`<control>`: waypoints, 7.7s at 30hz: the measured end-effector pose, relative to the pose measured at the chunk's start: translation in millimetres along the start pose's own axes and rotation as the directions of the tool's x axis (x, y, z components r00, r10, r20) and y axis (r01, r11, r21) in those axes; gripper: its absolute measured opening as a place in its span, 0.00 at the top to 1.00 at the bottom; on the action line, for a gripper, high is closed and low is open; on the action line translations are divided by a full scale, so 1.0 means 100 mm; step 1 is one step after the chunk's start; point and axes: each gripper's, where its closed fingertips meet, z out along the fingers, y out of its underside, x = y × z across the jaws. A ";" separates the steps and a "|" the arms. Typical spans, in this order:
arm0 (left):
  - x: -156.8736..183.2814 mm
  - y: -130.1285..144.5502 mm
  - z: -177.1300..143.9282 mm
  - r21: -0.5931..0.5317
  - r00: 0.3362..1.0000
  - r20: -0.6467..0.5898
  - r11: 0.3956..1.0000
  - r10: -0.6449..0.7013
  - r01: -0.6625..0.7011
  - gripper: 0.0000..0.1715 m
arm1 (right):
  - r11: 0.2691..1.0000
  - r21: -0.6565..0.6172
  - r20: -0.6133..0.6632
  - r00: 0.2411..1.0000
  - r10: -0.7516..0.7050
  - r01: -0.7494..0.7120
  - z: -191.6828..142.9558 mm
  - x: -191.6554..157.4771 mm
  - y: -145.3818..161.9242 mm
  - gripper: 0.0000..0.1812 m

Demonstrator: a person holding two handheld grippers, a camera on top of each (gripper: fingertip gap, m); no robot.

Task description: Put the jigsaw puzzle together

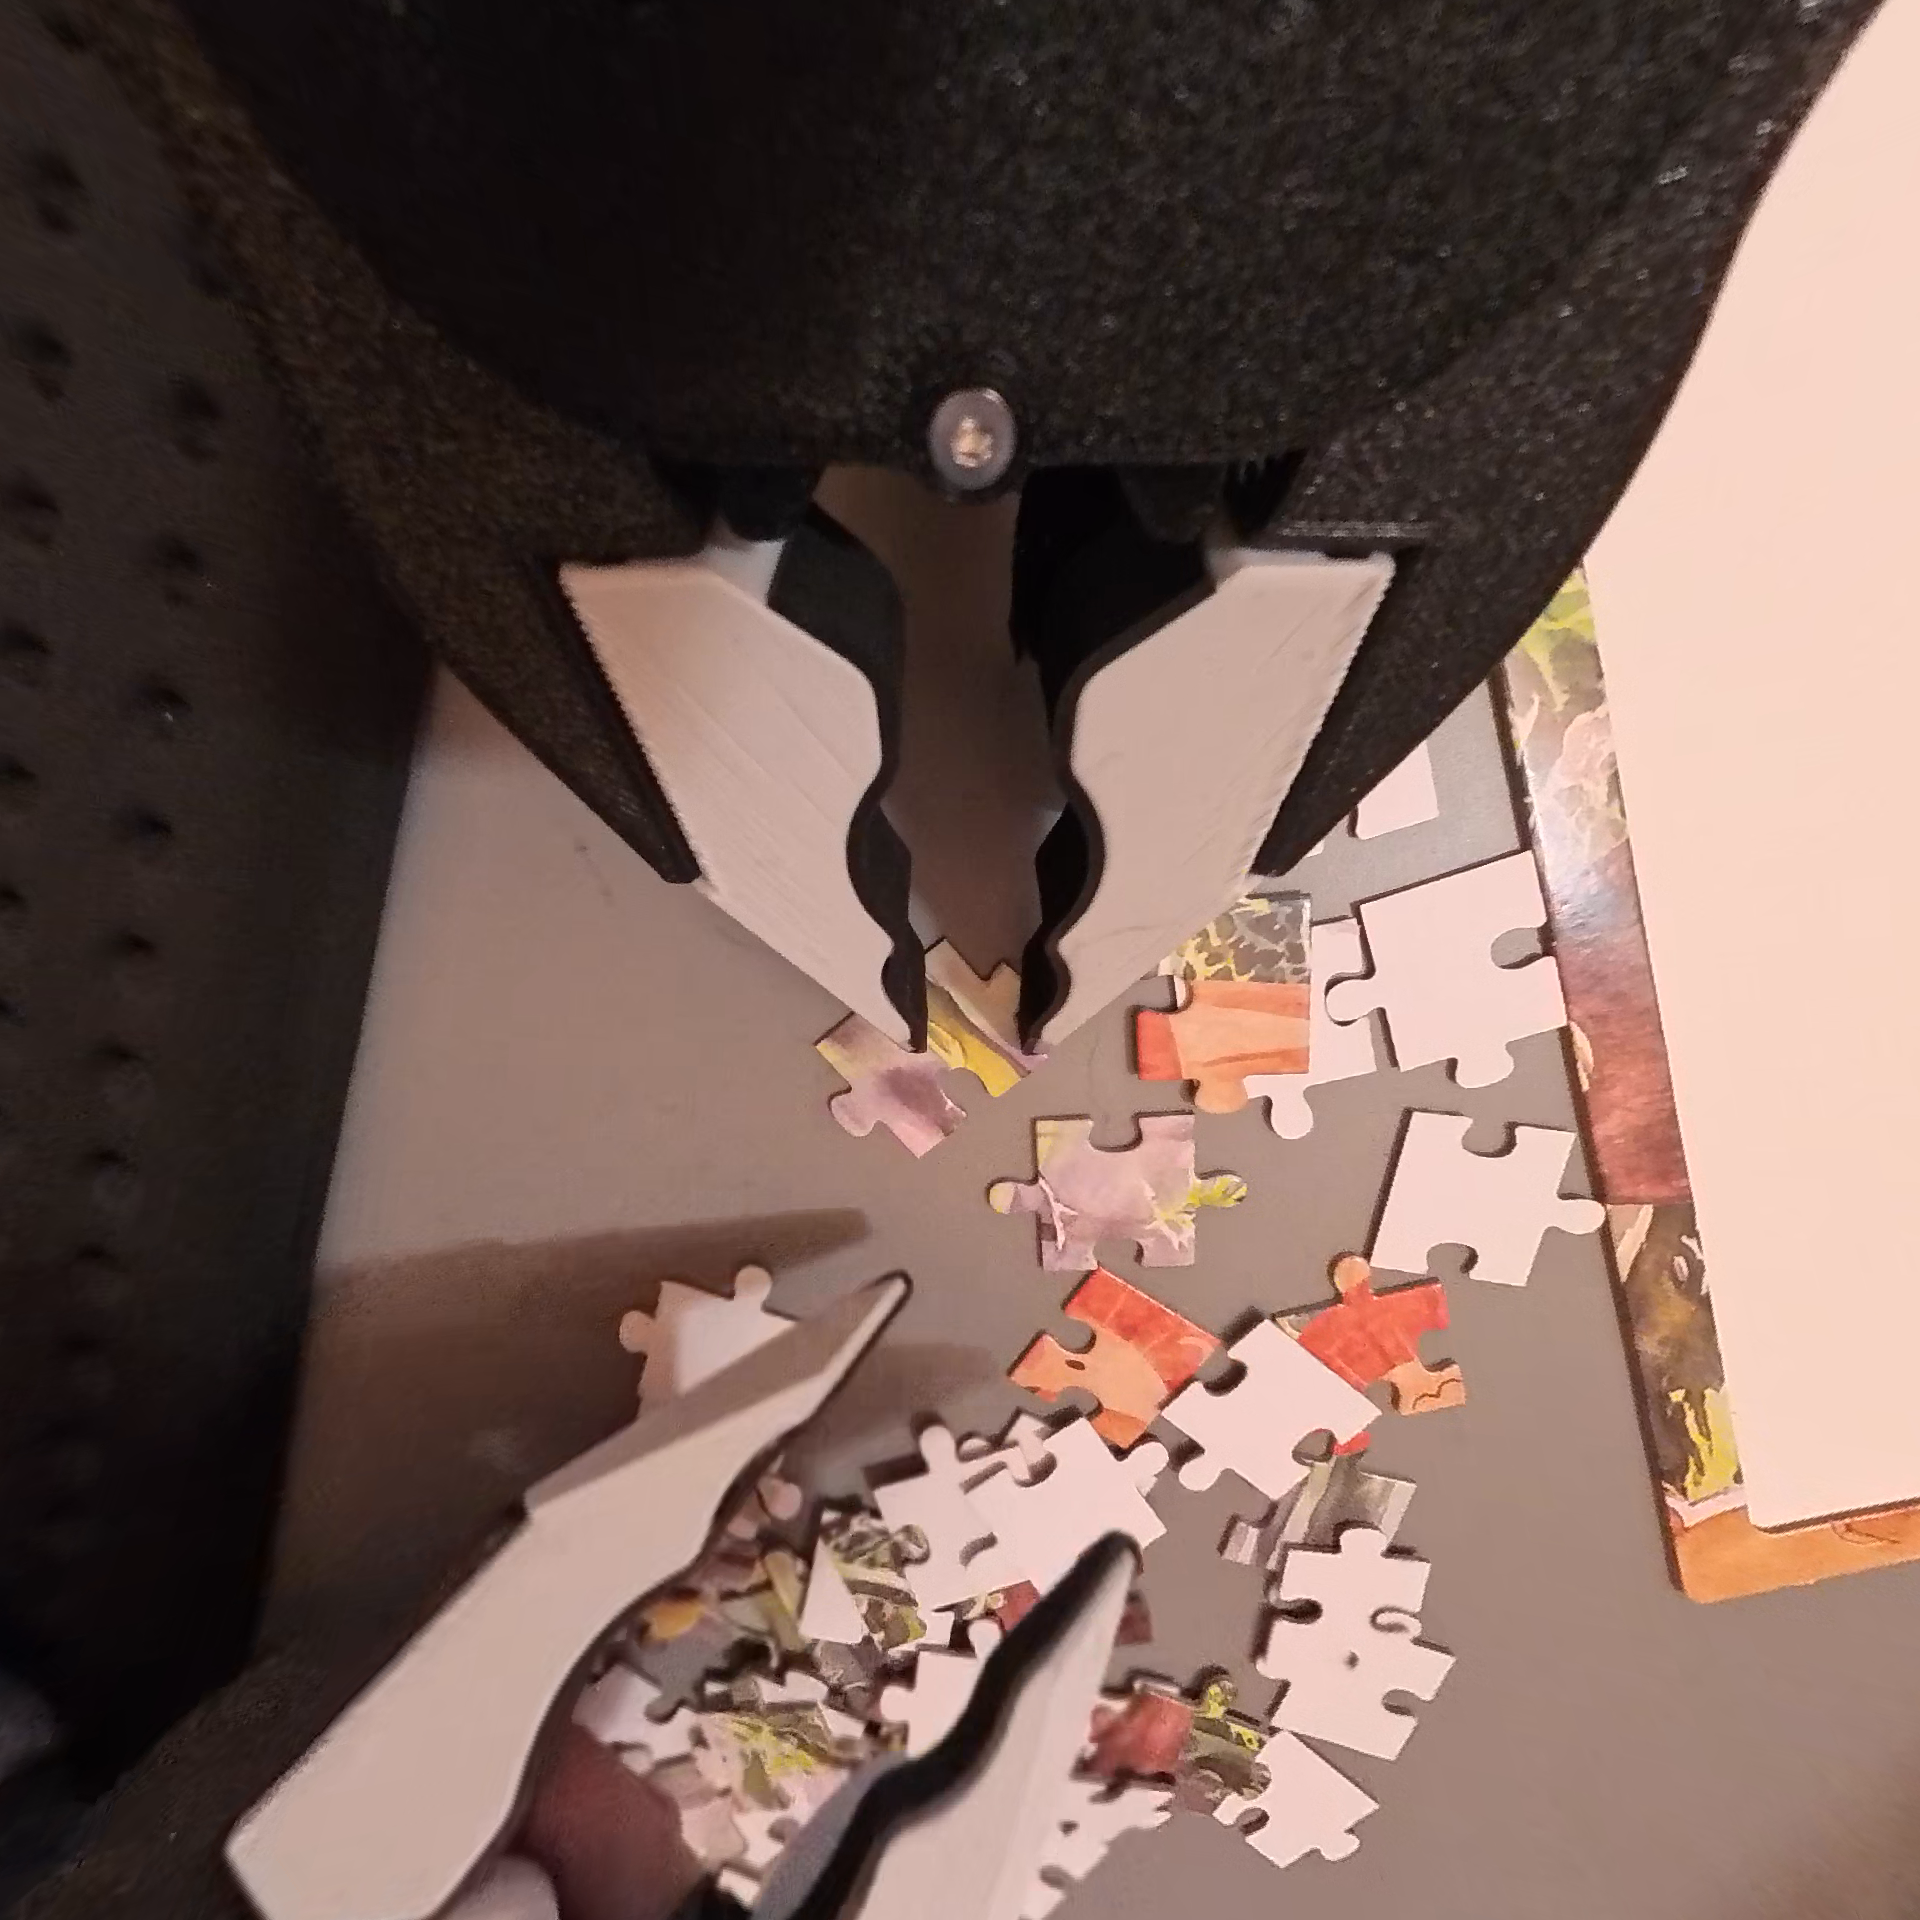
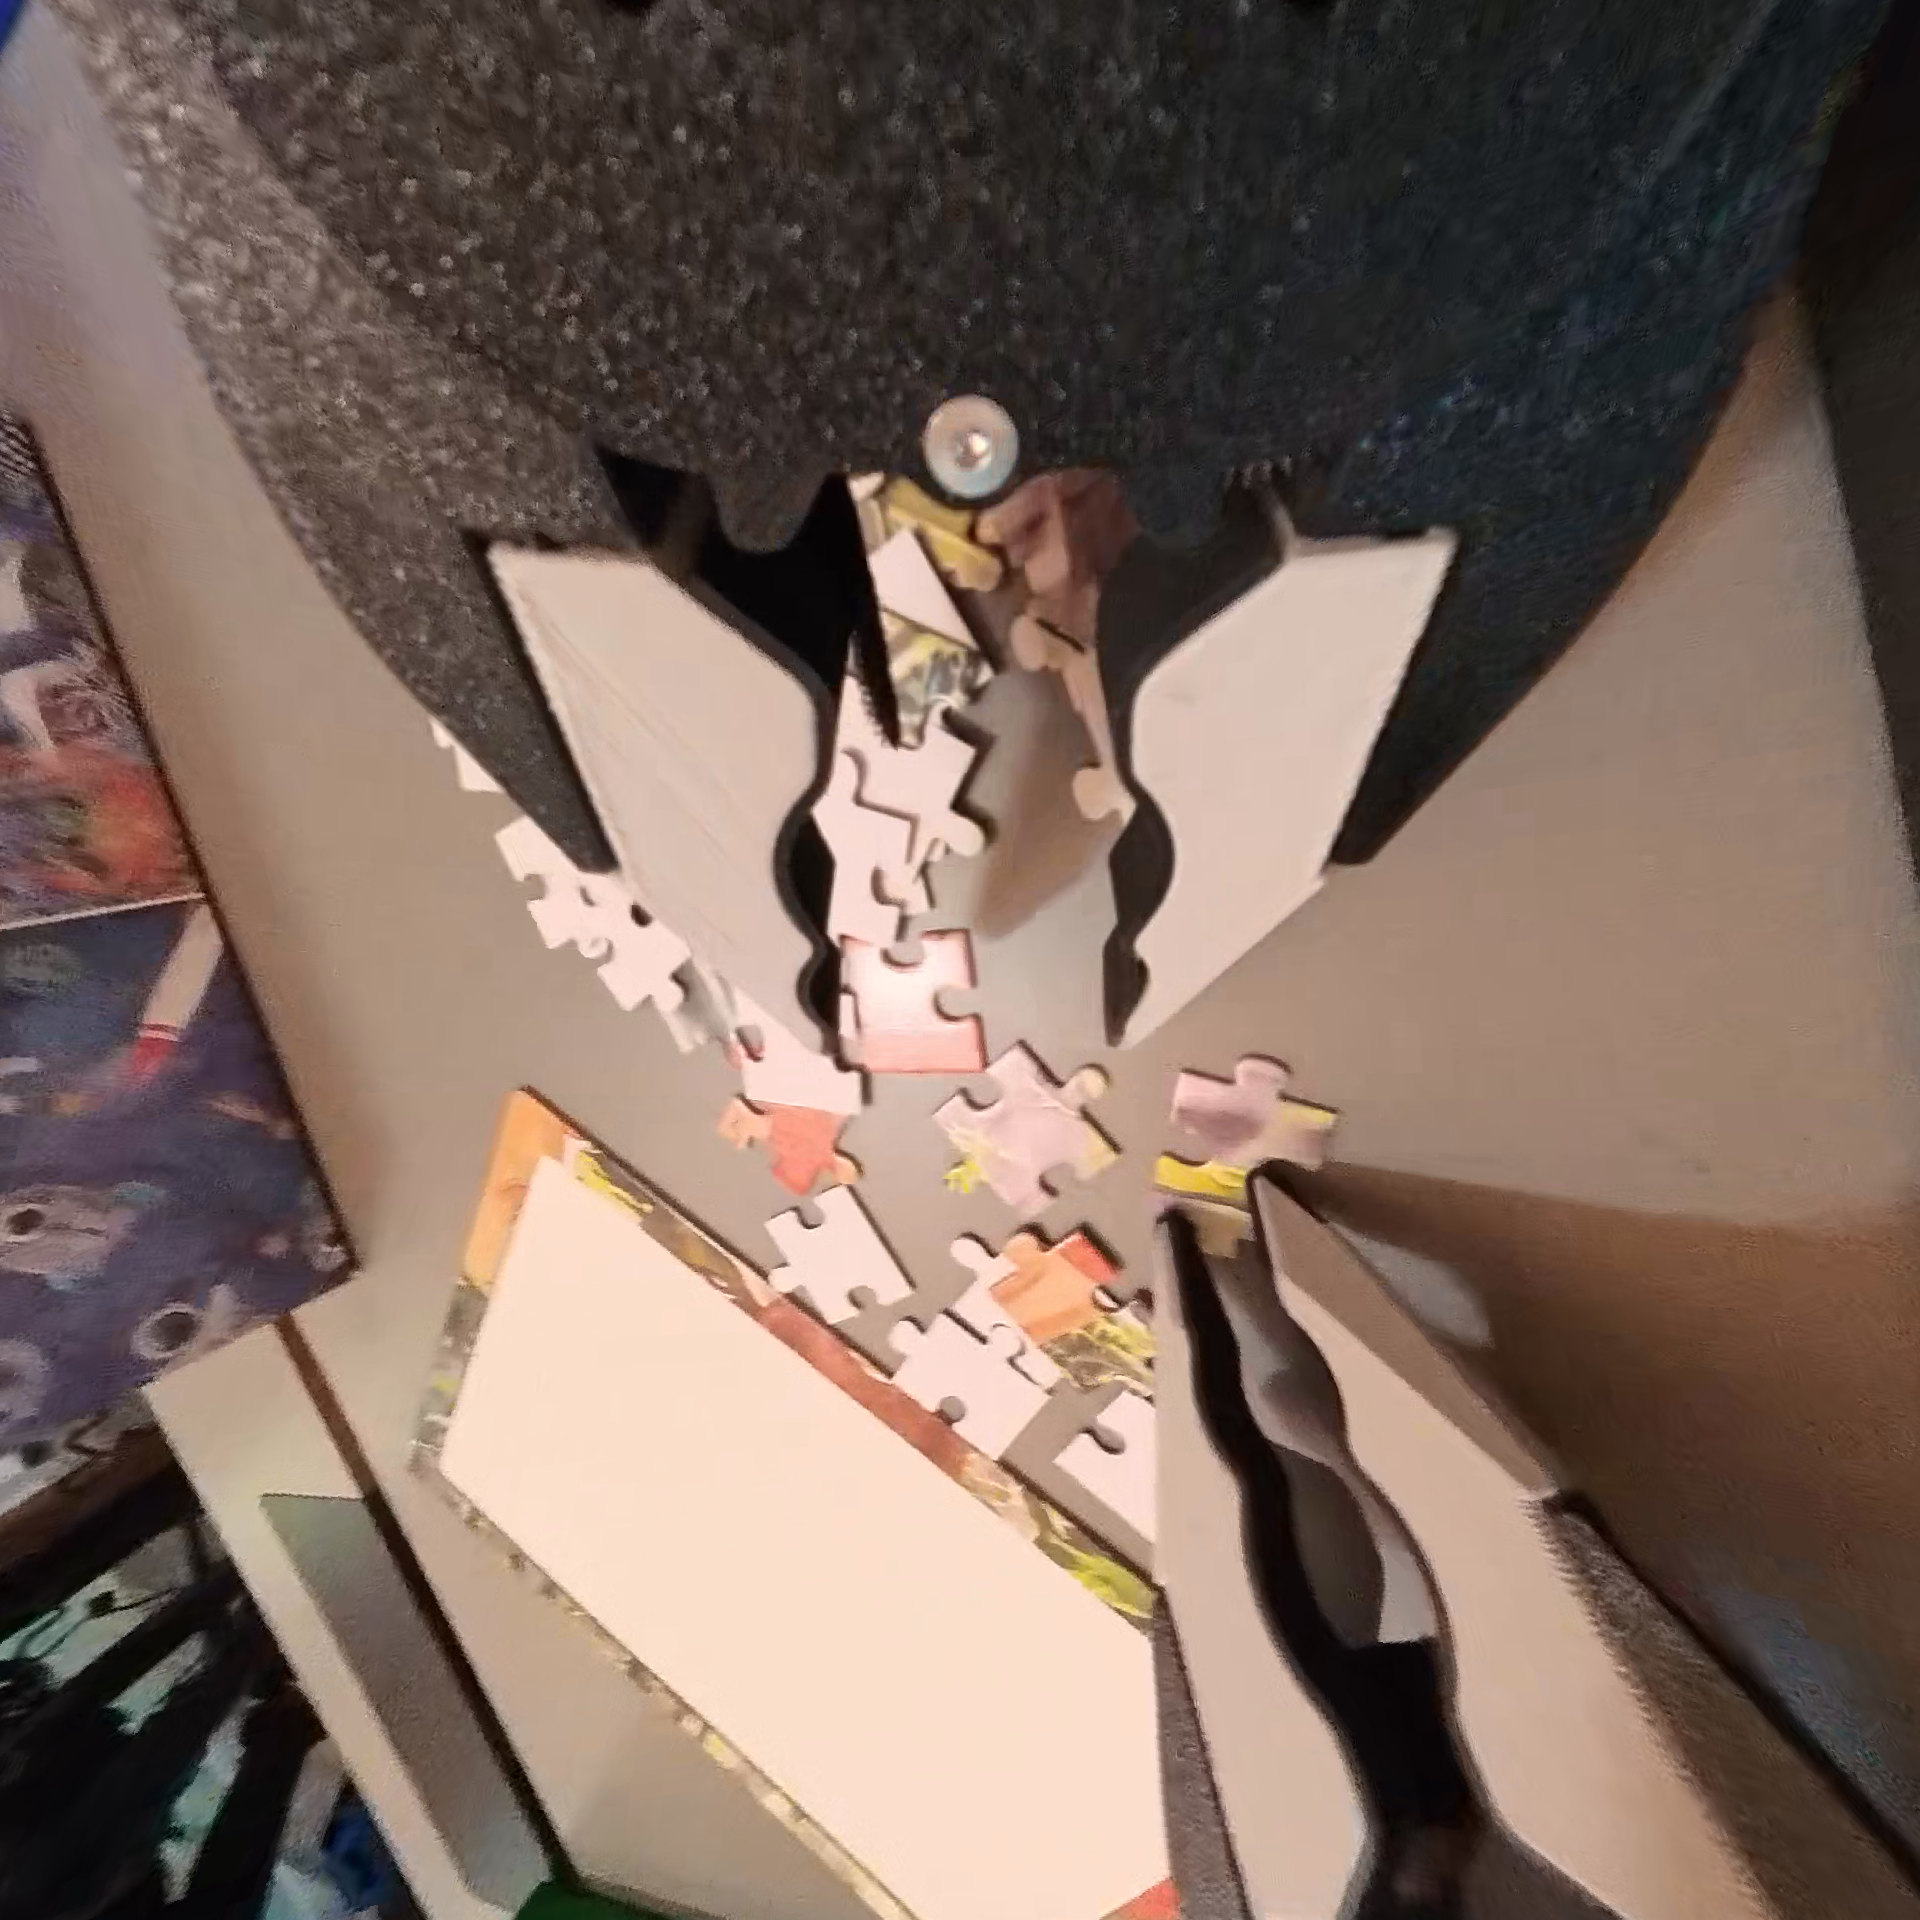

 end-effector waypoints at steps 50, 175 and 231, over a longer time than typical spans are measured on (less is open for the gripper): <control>-0.82 0.13 -0.43 -0.023 0.953 0.274 0.989 -0.133 0.145 1.00 | 0.900 -0.383 0.548 0.734 0.401 -0.206 -0.83 -0.91 0.64 1.00; -0.24 -1.02 1.11 -0.059 0.983 -0.126 0.988 0.131 -0.140 0.48 | 0.941 -0.136 0.194 0.923 0.332 -0.310 -0.49 0.73 1.17 0.65; -0.23 -2.18 1.95 0.050 0.964 -0.231 0.991 0.132 -0.124 0.68 | 0.814 -0.032 -0.149 0.808 0.569 -0.579 -1.22 1.31 1.69 0.71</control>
